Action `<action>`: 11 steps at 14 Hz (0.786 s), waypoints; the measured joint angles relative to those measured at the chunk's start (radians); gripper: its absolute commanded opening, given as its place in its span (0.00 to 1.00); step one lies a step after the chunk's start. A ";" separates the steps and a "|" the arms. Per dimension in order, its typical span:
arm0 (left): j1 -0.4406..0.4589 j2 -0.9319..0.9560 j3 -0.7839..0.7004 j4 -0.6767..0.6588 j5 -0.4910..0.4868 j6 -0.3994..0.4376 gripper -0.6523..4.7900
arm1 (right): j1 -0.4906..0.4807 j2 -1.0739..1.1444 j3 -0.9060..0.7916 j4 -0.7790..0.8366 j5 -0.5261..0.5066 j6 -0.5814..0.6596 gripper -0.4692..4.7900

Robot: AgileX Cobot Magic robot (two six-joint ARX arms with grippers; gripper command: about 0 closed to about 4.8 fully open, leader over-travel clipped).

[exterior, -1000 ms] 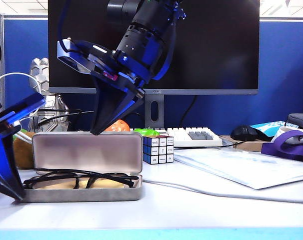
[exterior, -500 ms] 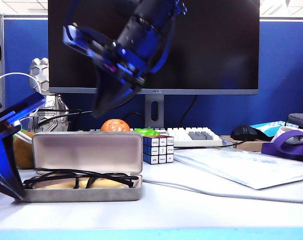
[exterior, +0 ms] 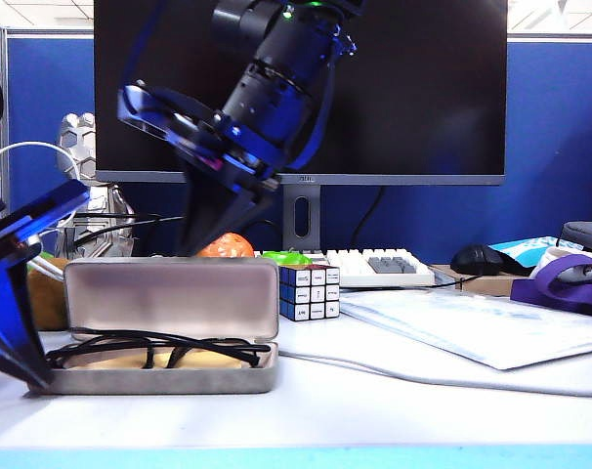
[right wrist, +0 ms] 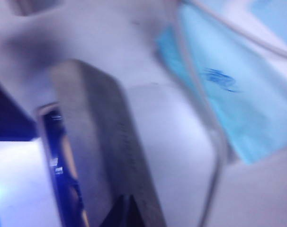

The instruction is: Pick up the glasses, fold the temples of the glasses, place the glasses into the glasses case, and finally close the glasses case.

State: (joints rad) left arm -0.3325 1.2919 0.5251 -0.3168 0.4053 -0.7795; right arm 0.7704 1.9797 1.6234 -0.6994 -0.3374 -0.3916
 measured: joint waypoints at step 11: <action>0.000 0.000 0.000 0.022 0.000 -0.024 0.11 | 0.023 0.000 0.000 -0.058 -0.006 -0.002 0.09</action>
State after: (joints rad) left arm -0.3325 1.2919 0.5247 -0.2951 0.4049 -0.8032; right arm 0.7937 1.9797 1.6234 -0.7578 -0.3439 -0.3935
